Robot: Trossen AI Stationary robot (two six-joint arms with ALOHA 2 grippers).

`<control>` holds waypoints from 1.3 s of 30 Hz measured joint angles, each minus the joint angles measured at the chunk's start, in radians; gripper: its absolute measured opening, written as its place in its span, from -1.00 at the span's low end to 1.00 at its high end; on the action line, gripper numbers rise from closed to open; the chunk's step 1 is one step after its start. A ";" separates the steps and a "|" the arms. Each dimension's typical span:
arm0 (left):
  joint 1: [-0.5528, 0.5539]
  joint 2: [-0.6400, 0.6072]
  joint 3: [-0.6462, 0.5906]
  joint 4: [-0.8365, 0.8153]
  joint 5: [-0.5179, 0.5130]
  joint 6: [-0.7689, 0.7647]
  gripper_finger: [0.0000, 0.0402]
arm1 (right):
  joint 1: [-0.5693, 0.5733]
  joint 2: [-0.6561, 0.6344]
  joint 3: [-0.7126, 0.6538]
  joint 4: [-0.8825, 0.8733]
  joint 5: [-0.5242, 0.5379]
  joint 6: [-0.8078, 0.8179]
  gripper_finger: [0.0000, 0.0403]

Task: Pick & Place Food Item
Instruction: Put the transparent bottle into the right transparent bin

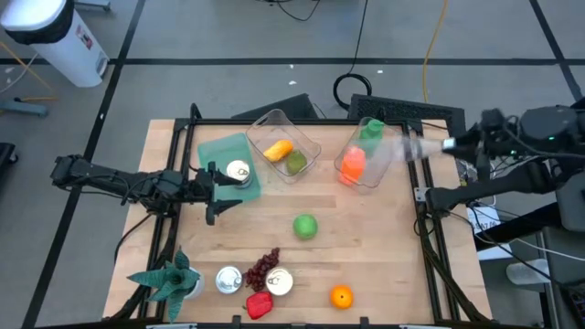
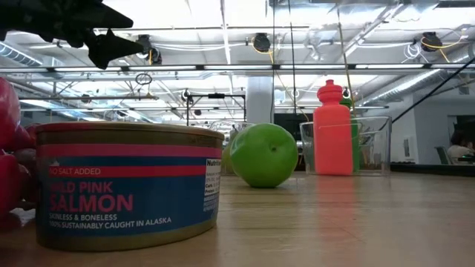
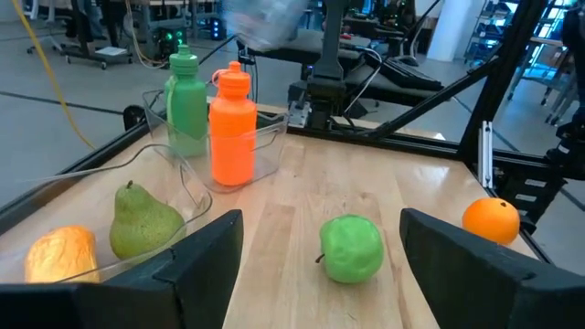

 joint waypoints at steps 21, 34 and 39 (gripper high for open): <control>0.000 0.000 0.000 -0.008 0.000 -0.015 0.44 | -0.119 -0.041 -0.068 -0.001 0.125 -0.355 -0.40; 0.000 0.000 0.000 -0.002 0.000 -0.095 0.42 | -0.165 -0.040 -0.327 -0.004 0.000 -0.368 -0.38; 0.000 0.000 0.000 0.025 -0.004 -0.126 0.40 | -0.191 -0.036 -0.344 -0.002 0.023 -0.367 -0.38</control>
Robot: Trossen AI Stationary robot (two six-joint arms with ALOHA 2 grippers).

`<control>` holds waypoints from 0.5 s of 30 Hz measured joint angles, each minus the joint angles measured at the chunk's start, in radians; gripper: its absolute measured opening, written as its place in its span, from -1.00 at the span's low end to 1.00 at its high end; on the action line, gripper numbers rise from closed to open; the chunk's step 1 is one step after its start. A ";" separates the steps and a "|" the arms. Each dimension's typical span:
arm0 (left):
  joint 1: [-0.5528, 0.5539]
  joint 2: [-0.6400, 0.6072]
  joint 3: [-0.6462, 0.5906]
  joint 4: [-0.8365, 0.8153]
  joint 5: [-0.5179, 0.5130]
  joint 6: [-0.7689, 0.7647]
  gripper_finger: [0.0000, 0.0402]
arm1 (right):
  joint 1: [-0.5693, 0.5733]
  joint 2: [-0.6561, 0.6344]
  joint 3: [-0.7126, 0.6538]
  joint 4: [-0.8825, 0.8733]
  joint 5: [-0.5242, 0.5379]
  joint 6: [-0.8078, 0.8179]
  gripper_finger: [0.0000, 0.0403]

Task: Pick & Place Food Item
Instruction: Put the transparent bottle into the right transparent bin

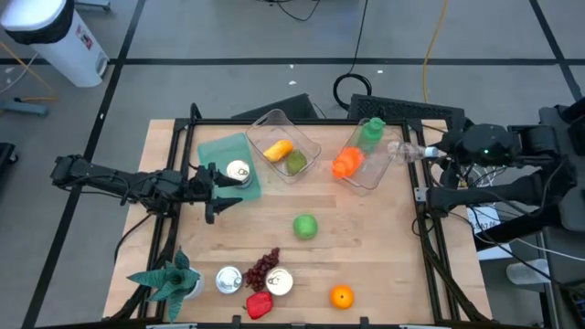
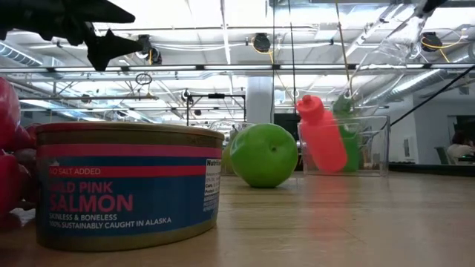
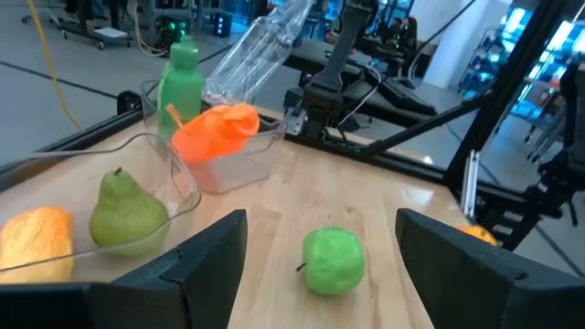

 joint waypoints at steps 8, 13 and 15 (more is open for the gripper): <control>0.000 0.000 0.000 0.024 0.000 0.002 0.42 | -0.042 0.087 0.000 0.000 -0.092 -0.006 -0.38; 0.000 0.000 0.000 0.021 0.002 -0.006 0.42 | -0.085 0.200 0.001 0.007 -0.140 -0.044 -0.38; 0.000 0.000 0.000 0.019 0.004 -0.017 0.42 | -0.113 0.251 0.002 0.008 -0.155 -0.063 -0.38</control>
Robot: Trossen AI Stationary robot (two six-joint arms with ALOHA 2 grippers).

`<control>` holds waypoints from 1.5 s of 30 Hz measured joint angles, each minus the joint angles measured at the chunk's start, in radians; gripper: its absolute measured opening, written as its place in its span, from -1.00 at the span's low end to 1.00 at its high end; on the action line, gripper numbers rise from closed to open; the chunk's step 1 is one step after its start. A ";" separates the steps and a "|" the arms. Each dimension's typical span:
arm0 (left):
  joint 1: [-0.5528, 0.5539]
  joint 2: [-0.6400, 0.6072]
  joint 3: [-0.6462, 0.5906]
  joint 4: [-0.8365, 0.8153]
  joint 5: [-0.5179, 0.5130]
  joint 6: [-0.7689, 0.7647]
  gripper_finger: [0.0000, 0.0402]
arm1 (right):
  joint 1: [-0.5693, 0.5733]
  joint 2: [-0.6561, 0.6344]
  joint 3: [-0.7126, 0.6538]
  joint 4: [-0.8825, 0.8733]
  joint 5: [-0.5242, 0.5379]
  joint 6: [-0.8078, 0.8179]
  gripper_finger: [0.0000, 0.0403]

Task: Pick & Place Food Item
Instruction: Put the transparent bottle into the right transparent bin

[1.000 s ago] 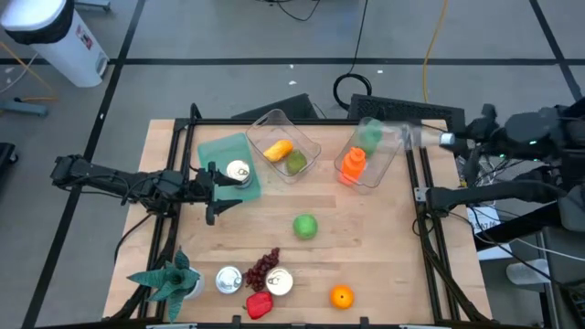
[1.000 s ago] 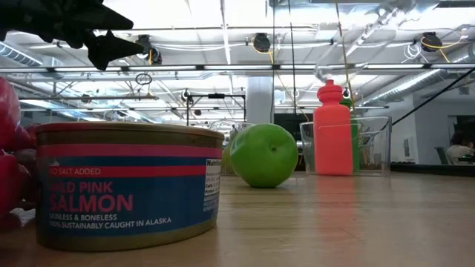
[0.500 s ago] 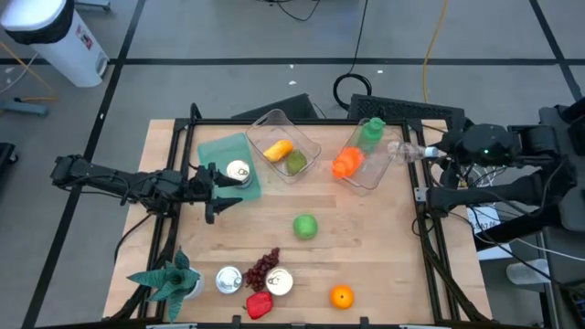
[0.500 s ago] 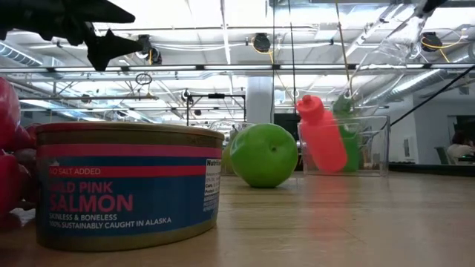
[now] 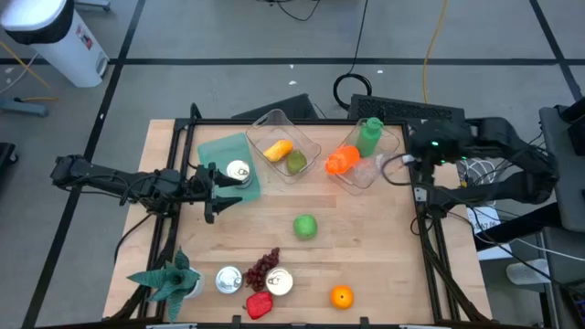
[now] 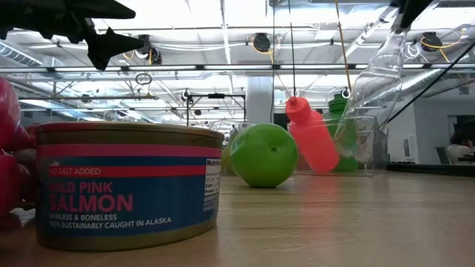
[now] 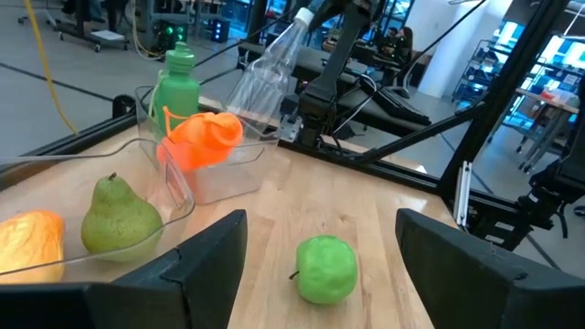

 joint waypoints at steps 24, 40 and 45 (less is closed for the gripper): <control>0.000 0.000 0.000 -0.074 0.001 0.004 0.42 | -0.258 0.266 -0.001 -0.008 -0.126 -0.250 -0.38; 0.000 0.000 0.000 -0.075 0.000 0.011 0.42 | -0.224 0.327 0.129 -0.008 -0.111 -0.291 -0.29; 0.000 0.000 0.000 -0.075 0.000 0.010 0.42 | -0.224 0.379 0.129 -0.009 -0.120 -0.289 -0.30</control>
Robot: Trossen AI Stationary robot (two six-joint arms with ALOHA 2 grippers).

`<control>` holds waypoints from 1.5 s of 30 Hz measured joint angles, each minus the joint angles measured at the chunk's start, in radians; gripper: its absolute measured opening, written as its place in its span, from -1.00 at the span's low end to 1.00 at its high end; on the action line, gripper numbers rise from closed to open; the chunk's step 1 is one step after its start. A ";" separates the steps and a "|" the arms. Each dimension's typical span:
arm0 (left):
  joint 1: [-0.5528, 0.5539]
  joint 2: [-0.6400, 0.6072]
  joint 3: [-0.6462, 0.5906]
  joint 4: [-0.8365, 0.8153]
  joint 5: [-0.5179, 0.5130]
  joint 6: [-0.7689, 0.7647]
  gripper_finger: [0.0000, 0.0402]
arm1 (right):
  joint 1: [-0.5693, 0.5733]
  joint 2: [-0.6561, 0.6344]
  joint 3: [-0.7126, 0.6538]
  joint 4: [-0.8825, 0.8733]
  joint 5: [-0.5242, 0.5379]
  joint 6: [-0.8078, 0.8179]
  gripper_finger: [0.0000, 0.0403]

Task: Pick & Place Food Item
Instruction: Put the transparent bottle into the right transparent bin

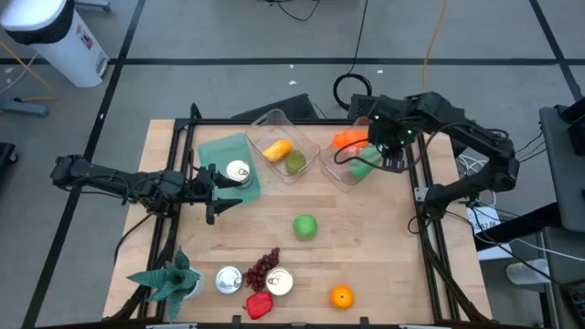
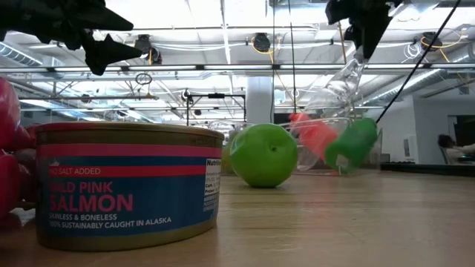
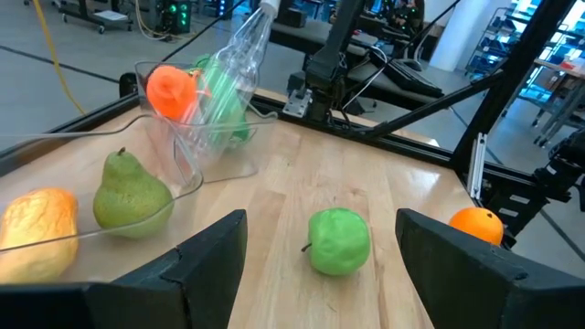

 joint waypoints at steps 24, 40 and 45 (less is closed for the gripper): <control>0.000 0.000 0.000 -0.035 0.000 -0.011 0.42 | 0.004 0.015 0.116 0.018 0.018 0.048 0.41; 0.006 0.111 0.001 0.100 -0.010 0.034 0.39 | 0.257 -0.657 -0.379 0.713 0.106 0.537 -0.20; 0.045 0.306 0.087 0.168 0.031 0.038 0.24 | 0.371 -0.786 -0.727 1.101 0.092 0.520 -0.51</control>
